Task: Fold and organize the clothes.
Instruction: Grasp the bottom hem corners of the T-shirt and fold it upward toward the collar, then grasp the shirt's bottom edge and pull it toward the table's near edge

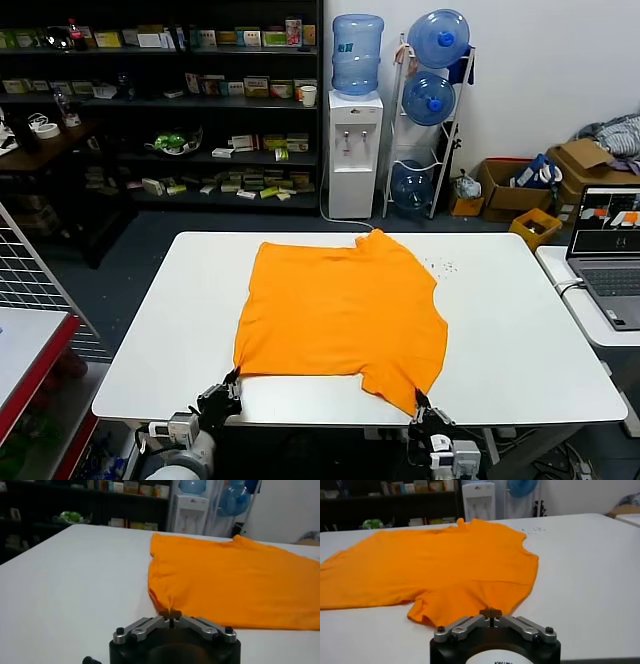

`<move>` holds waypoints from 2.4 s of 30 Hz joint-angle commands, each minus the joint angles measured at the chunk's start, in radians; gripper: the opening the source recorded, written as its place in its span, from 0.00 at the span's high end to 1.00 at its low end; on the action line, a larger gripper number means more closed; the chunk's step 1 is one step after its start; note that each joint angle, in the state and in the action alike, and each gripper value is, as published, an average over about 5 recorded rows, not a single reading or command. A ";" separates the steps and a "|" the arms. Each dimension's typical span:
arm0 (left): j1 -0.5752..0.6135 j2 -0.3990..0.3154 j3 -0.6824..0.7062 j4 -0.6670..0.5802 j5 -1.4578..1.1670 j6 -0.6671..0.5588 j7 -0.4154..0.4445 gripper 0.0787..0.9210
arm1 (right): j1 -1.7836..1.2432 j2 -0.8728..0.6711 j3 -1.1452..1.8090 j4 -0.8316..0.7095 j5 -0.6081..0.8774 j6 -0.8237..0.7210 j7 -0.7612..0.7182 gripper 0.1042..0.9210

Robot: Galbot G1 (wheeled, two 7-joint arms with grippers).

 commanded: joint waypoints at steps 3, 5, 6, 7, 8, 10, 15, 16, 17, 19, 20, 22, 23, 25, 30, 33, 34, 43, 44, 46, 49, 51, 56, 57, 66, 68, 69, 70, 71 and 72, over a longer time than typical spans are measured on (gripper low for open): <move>0.217 0.017 0.004 -0.209 -0.004 0.000 -0.047 0.98 | -0.215 -0.058 0.033 0.135 0.003 0.080 0.002 0.98; 0.248 0.020 0.009 -0.233 -0.002 -0.001 -0.058 0.98 | -0.222 -0.058 0.040 0.141 -0.005 0.109 0.002 0.98; 0.260 0.021 0.010 -0.243 -0.001 -0.002 -0.061 0.98 | -0.219 -0.056 0.044 0.143 -0.008 0.120 0.003 0.98; 0.270 0.022 0.012 -0.253 -0.001 -0.003 -0.064 0.98 | -0.211 -0.054 0.047 0.144 -0.011 0.133 0.006 0.98; 0.276 0.023 0.012 -0.260 -0.001 -0.006 -0.066 0.98 | -0.201 -0.053 0.052 0.144 -0.012 0.145 0.008 0.98; 0.276 0.024 0.009 -0.271 -0.001 -0.014 -0.066 0.98 | -0.160 -0.053 0.059 0.140 -0.007 0.152 0.016 0.98; 0.191 0.022 -0.009 -0.261 -0.005 -0.035 -0.058 0.98 | 0.015 -0.072 0.071 0.094 0.033 0.125 0.039 0.98; 0.162 0.023 -0.011 -0.252 -0.007 -0.037 -0.056 0.98 | 0.059 -0.077 0.072 0.076 0.044 0.116 0.043 0.98; 0.132 0.024 -0.012 -0.240 -0.009 -0.039 -0.053 0.98 | 0.097 -0.080 0.072 0.058 0.053 0.110 0.046 0.98; 0.060 0.026 -0.009 -0.204 -0.016 -0.041 -0.046 0.98 | 0.173 -0.087 0.067 0.014 0.068 0.096 0.050 0.98; 0.023 0.026 -0.006 -0.183 -0.018 -0.043 -0.043 0.98 | 0.206 -0.089 0.062 -0.006 0.074 0.089 0.052 0.98; -0.050 0.021 0.002 -0.133 -0.021 -0.048 -0.036 0.98 | 0.266 -0.095 0.047 -0.045 0.092 0.071 0.058 0.98; -0.082 0.017 0.006 -0.109 -0.021 -0.050 -0.033 0.98 | 0.295 -0.098 0.037 -0.064 0.101 0.061 0.062 0.98; -0.135 0.010 0.018 -0.066 -0.022 -0.051 -0.031 0.98 | 0.345 -0.104 0.019 -0.094 0.115 0.042 0.070 0.98; -0.220 0.004 0.061 0.014 -0.025 -0.044 -0.039 0.98 | 0.450 -0.121 -0.019 -0.159 0.150 -0.002 0.084 0.98; -0.253 -0.001 0.083 0.060 -0.020 -0.035 -0.048 0.98 | 0.500 -0.133 -0.039 -0.203 0.169 -0.019 0.088 0.98; -0.262 -0.003 0.087 0.074 -0.017 -0.031 -0.051 0.98 | 0.512 -0.136 -0.046 -0.216 0.173 -0.021 0.089 0.98; -0.317 -0.011 0.116 0.157 0.002 -0.003 -0.062 0.97 | 0.589 -0.142 -0.096 -0.306 0.176 -0.034 0.065 0.98; -0.322 -0.014 0.118 0.163 0.004 0.000 -0.061 0.97 | 0.588 -0.141 -0.099 -0.308 0.173 -0.037 0.054 0.97; -0.327 -0.019 0.118 0.171 0.012 0.005 -0.058 0.95 | 0.578 -0.140 -0.101 -0.305 0.164 -0.038 0.032 0.93; -0.313 -0.021 0.110 0.158 0.026 0.007 -0.049 0.87 | 0.545 -0.146 -0.094 -0.284 0.152 -0.028 0.007 0.82; -0.289 -0.013 0.101 0.131 0.029 0.006 -0.043 0.81 | 0.515 -0.156 -0.083 -0.266 0.142 -0.008 -0.007 0.75; -0.207 0.015 0.077 0.047 0.026 0.004 -0.040 0.63 | 0.420 -0.182 -0.027 -0.215 0.114 0.028 -0.038 0.58; -0.186 0.019 0.073 0.030 0.025 0.003 -0.041 0.60 | 0.395 -0.189 -0.012 -0.207 0.115 0.027 -0.044 0.54; -0.098 -0.011 0.071 0.055 -0.001 -0.009 -0.025 0.29 | 0.291 -0.240 0.088 -0.223 0.267 -0.043 -0.072 0.23; -0.119 -0.024 0.072 0.094 -0.009 -0.008 -0.019 0.22 | 0.294 -0.244 0.095 -0.238 0.289 -0.055 -0.072 0.18; -0.131 -0.031 0.072 0.114 -0.011 -0.008 -0.017 0.19 | 0.297 -0.245 0.097 -0.244 0.295 -0.058 -0.073 0.15; -0.144 -0.037 0.072 0.134 -0.011 -0.007 -0.014 0.16 | 0.300 -0.245 0.099 -0.249 0.302 -0.062 -0.073 0.14; -0.155 -0.041 0.071 0.152 -0.010 -0.007 -0.012 0.14 | 0.303 -0.245 0.099 -0.253 0.307 -0.064 -0.074 0.13; -0.164 -0.045 0.070 0.168 -0.009 -0.007 -0.011 0.13 | 0.306 -0.244 0.098 -0.257 0.311 -0.067 -0.075 0.13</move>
